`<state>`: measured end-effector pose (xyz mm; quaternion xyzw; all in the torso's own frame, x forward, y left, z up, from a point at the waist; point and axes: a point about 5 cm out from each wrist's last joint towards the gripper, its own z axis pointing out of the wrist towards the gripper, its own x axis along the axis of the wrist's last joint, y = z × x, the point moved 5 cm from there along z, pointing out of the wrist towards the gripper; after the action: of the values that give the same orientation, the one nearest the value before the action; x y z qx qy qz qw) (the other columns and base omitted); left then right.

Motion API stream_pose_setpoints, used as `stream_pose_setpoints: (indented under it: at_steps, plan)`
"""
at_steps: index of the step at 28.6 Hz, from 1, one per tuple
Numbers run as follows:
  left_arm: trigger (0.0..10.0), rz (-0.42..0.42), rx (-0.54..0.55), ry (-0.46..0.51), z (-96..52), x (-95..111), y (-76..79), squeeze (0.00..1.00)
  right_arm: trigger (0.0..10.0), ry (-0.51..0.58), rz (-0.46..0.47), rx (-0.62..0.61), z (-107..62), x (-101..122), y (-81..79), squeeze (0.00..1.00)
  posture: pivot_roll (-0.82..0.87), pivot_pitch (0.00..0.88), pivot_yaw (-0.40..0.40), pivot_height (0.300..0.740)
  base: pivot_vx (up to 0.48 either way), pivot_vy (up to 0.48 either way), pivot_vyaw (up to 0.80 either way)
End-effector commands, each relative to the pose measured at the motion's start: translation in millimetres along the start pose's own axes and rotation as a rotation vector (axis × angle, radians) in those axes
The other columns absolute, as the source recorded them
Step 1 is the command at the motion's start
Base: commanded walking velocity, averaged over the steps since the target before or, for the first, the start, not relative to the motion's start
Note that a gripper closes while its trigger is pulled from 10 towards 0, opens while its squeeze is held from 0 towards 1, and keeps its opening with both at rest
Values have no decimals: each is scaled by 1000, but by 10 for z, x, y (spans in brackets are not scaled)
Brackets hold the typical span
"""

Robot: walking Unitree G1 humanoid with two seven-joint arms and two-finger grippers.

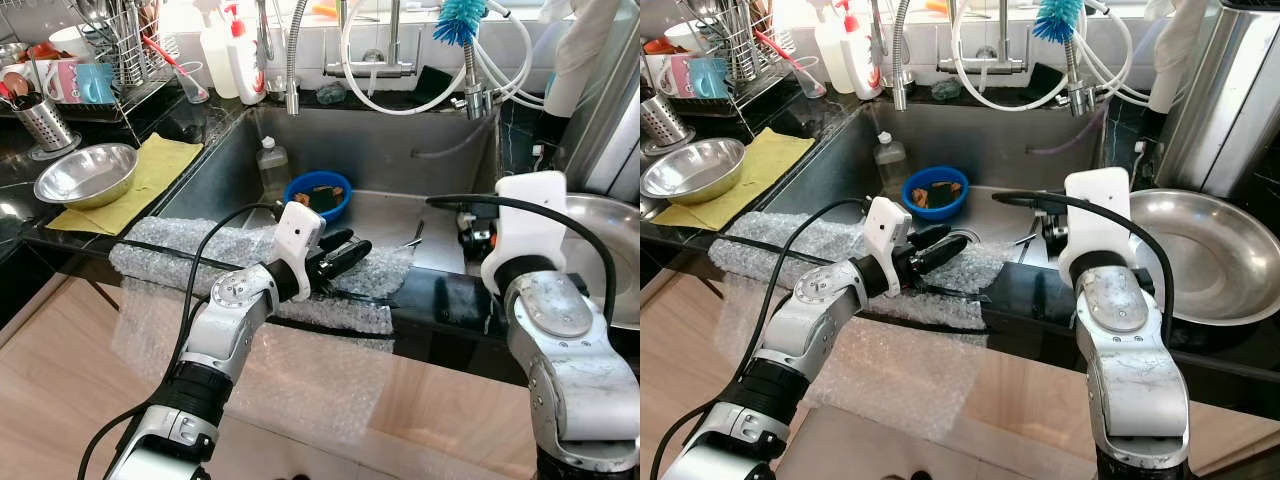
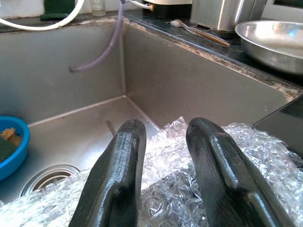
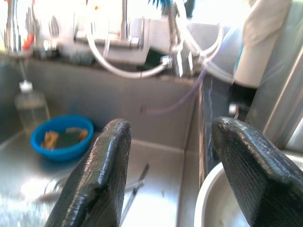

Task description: Kitchen organization

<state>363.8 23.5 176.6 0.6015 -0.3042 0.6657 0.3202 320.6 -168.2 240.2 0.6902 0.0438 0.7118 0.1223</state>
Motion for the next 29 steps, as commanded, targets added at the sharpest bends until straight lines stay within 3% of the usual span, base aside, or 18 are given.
stream_pose_setpoints:
  at_steps: [1,5,11,21,26,29]
  plan:
    - [10000,3,39,-56,-28,-151,-54,0,10000,31,26,-45,-27,11,7,0,-158,87,130,740,0,0,0]
    - [10000,2,51,-52,-27,-145,-79,0,10000,-13,55,-140,-70,-163,81,0,-159,87,130,740,0,0,0]
    - [10000,4,59,-48,-22,-152,-85,0,10000,-103,88,-169,-99,-447,73,0,-155,88,128,740,0,0,0]
    - [10000,5,68,-47,-26,-159,-105,0,10000,-87,42,-141,-110,-453,9,0,-156,89,128,740,0,0,0]
    - [10000,18,122,-24,-9,-133,-163,0,10000,91,-27,11,-88,-154,-183,0,-157,89,129,740,0,0,0]
    - [10000,23,228,28,-10,-61,-285,0,10000,229,-69,69,-79,97,-247,0,-159,89,129,740,0,0,0]
